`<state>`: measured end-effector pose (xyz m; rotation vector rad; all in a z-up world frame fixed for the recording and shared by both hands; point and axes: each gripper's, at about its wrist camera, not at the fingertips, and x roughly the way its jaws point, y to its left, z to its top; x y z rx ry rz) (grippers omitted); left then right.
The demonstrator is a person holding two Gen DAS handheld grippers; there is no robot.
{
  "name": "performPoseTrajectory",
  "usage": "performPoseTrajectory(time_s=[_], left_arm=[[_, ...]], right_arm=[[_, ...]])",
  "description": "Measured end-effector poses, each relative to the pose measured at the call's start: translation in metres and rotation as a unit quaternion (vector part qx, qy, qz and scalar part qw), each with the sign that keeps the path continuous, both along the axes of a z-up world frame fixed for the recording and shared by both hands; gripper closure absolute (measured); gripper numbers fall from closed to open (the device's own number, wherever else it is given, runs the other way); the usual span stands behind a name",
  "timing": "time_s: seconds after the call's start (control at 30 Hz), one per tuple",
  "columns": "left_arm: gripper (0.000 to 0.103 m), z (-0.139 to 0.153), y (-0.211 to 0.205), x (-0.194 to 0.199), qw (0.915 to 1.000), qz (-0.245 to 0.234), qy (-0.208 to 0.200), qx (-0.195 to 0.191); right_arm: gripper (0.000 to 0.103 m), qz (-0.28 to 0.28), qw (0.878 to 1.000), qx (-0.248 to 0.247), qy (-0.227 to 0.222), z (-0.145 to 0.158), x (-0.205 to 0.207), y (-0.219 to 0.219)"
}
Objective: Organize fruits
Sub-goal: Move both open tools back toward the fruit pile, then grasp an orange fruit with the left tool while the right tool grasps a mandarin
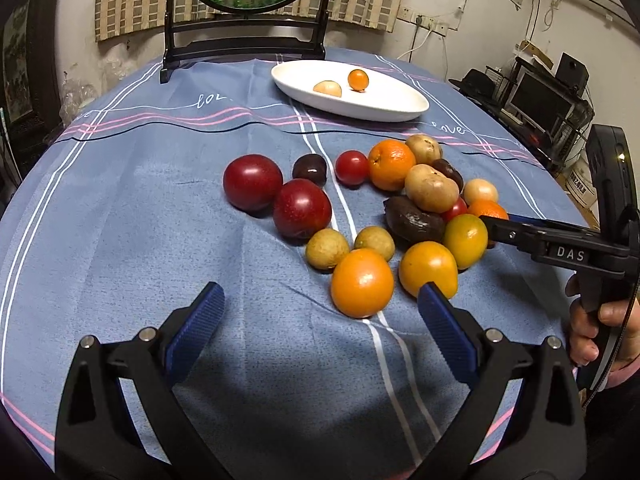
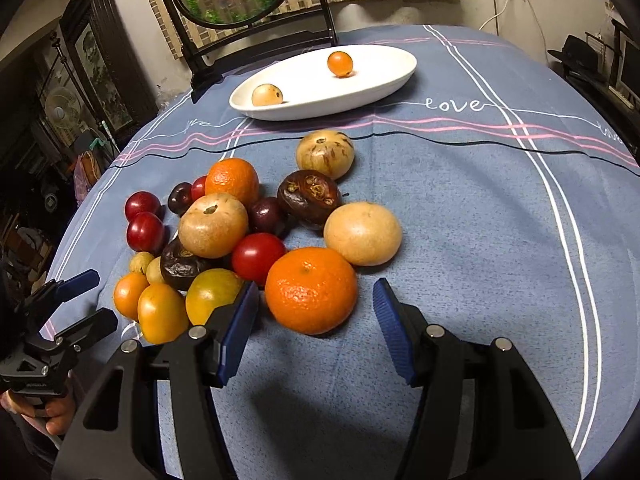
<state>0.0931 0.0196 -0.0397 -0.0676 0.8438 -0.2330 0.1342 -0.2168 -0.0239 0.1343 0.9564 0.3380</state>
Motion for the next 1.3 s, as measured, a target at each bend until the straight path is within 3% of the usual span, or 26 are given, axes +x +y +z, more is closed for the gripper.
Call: performPoseTrajectory(time_s=[0.23, 0.33, 0.43, 0.5, 0.6, 0.93, 1.13, 1.3], left_arm=[[0.004, -0.001, -0.002, 0.001, 1.0, -0.008, -0.001, -0.002], [0.006, 0.0, -0.005, -0.001, 0.9997, -0.022, -0.007, -0.006], [0.021, 0.001, -0.01, -0.004, 0.9991, -0.04, -0.016, 0.001], [0.038, -0.001, -0.016, -0.003, 0.9985, -0.053, -0.011, 0.011], [0.052, -0.004, -0.018, 0.0, 0.9984, -0.053, -0.007, 0.015], [0.057, -0.006, -0.022, 0.005, 0.998, -0.057, 0.007, 0.028], [0.067, -0.008, -0.024, 0.007, 0.9978, -0.059, 0.01, 0.029], [0.067, -0.007, -0.028, 0.005, 0.9975, -0.058, 0.006, 0.039]], right_arm=[[0.057, 0.003, 1.0, 0.015, 0.006, -0.002, 0.001, -0.003], [0.058, 0.0, 1.0, 0.023, 0.006, -0.001, 0.0, -0.005], [0.058, -0.005, 1.0, 0.027, 0.005, -0.001, -0.001, -0.008], [0.058, -0.005, 1.0, 0.027, 0.005, -0.001, -0.001, -0.008], [0.058, -0.004, 1.0, 0.028, 0.006, -0.001, -0.001, -0.008], [0.058, -0.004, 0.999, 0.031, 0.007, -0.001, -0.001, -0.008], [0.058, -0.004, 0.999, 0.033, 0.007, -0.001, -0.001, -0.009], [0.058, -0.005, 0.999, 0.037, 0.005, 0.0, -0.003, -0.01]])
